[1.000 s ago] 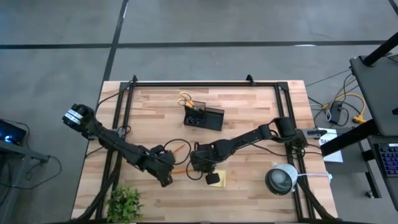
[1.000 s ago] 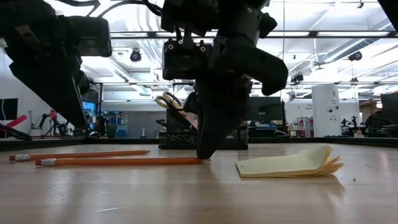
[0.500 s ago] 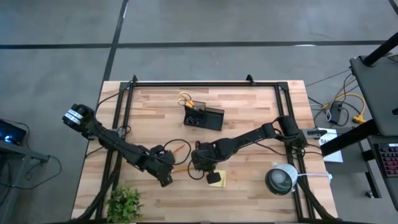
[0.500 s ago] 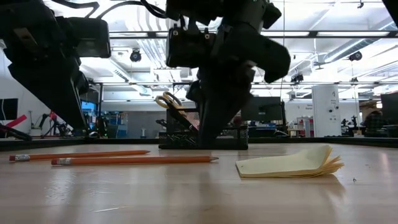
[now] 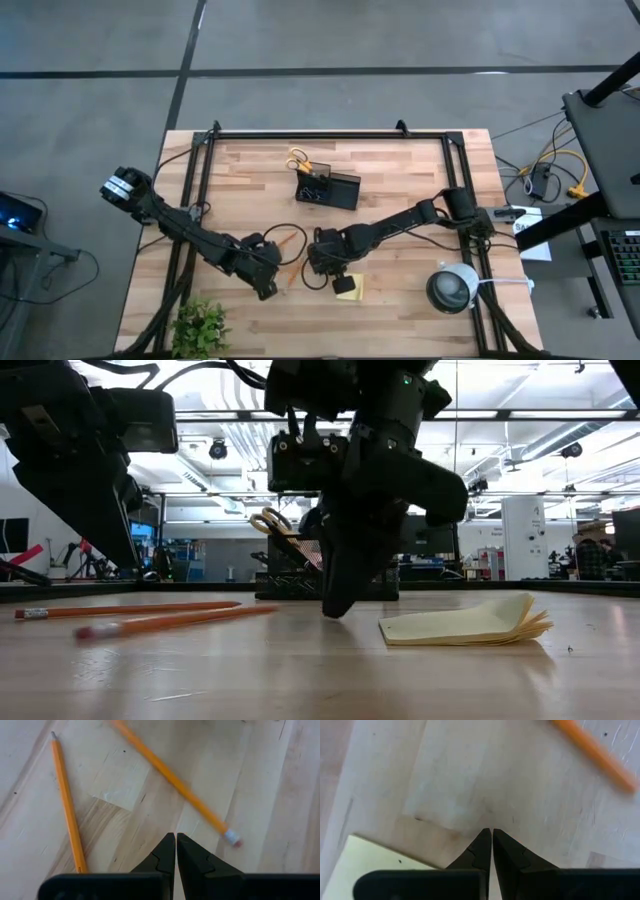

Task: Pick and place office supplies into organizer
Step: Put the bottom orange pencil into the black organizer bin

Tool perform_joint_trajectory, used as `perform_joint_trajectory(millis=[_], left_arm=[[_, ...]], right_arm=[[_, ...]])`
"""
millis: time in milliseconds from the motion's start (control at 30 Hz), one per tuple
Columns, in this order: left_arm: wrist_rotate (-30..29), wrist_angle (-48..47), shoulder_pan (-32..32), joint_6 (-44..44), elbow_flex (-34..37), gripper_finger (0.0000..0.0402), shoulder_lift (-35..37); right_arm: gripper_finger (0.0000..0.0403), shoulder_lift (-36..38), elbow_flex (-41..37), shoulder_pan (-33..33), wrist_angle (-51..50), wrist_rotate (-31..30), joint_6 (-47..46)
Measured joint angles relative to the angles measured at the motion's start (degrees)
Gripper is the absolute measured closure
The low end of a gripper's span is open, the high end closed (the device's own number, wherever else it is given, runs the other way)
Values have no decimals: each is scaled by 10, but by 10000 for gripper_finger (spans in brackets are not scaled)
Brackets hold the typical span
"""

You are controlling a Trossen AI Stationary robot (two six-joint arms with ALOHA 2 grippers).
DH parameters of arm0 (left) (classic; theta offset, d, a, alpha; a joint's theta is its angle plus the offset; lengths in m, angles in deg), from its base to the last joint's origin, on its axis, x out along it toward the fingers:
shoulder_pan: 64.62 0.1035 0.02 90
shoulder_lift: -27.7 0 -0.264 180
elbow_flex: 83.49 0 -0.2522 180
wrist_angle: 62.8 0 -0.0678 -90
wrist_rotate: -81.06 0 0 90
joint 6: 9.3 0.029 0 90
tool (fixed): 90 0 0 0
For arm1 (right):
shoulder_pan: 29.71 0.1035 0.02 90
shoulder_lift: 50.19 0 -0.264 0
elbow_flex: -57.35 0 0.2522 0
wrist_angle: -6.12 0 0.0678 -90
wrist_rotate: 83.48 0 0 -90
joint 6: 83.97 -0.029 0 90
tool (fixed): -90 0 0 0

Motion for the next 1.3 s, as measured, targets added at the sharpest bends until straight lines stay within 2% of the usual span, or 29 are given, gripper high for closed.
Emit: perform_joint_trajectory(millis=[167, 333, 467, 700, 833, 1033, 1300], left_arm=[[0, 0, 0, 0, 0, 400, 0], [0, 0, 0, 0, 0, 400, 0], [0, 0, 0, 0, 0, 400, 0], [0, 0, 0, -2, 0, 400, 0], [-7, 1, 0, -2, 0, 400, 0], [-9, 6, 0, -17, 0, 400, 0], [-9, 20, 0, -37, 1, 400, 0]], right_arm=[[394, 15, 0, 0, -6, -6, -2], [394, 20, 6, -9, 18, -58, 11], [394, 17, 10, -36, 77, -59, 37], [394, 11, 11, -91, 47, -59, 46], [394, 11, 10, -104, 60, -54, 83], [392, 8, 9, -107, 104, 16, 147], [347, -6, 6, -109, 95, 17, 230]])
